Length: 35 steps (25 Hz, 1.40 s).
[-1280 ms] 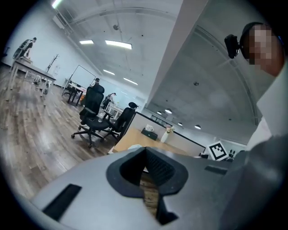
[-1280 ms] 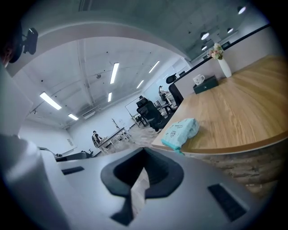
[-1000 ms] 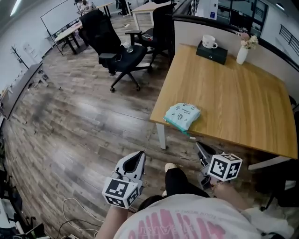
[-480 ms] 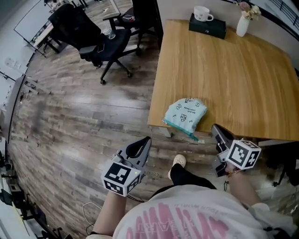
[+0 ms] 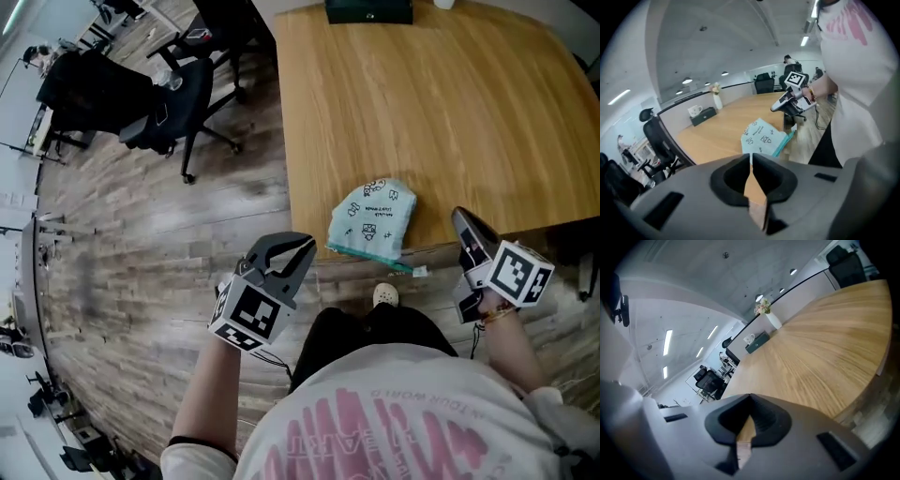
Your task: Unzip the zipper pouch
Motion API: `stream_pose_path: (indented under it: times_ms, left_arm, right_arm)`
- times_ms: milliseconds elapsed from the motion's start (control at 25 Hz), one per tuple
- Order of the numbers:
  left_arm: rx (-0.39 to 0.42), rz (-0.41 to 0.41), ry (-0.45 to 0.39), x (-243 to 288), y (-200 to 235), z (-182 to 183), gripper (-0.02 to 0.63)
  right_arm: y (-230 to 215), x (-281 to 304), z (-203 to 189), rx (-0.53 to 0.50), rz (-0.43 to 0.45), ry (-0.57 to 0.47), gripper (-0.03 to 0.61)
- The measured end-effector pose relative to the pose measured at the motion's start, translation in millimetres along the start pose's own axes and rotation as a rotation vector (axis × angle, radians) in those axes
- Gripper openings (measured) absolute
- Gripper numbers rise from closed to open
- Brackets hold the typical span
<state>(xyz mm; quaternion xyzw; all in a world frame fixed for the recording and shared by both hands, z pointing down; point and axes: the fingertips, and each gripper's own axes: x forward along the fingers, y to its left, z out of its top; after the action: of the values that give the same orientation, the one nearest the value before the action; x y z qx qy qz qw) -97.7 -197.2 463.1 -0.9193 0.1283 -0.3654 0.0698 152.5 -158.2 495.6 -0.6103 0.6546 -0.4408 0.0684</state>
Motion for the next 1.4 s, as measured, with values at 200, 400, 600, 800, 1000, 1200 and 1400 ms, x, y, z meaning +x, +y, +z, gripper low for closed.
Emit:
stream_pose_path:
  times_ms: [200, 400, 600, 800, 1000, 1200, 1400]
  left_arm:
    - [0.32, -0.279, 0.05, 25.6, -9.1, 4.3, 0.083]
    - [0.847, -0.453, 0.053, 48.2, -11.9, -1.8, 0.129]
    - [1.245, -0.566, 0.009, 50.2, -13.3, -18.5, 0.178]
    - [1.543, -0.627, -0.082, 57.8, -21.9, -27.4, 0.181]
    - [1.672, -0.688, -0.13, 61.7, -36.7, -32.4, 0.179]
    - [1.612, -0.747, -0.074, 67.9, -53.3, -33.7, 0.17]
    - [1.308, -0.848, 0.044, 56.8, -66.2, -24.1, 0.207]
  right_arm:
    - [-17.9, -39.8, -10.0, 0.111, -0.126, -0.106, -0.003]
    - [-21.1, -93.9, -33.8, 0.248, -0.282, -0.281, -0.003]
    - [3.3, -133.8, -75.4, 0.349, -0.397, -0.431, -0.003]
    - [30.9, -163.3, -125.7, 0.413, -0.509, -0.529, -0.003]
    - [52.5, -186.7, -158.8, 0.468, -0.581, -0.607, -0.003]
    - [59.0, -204.7, -174.8, 0.491, -0.619, -0.653, -0.003]
    - [60.0, -214.8, -176.6, 0.493, -0.626, -0.684, -0.003]
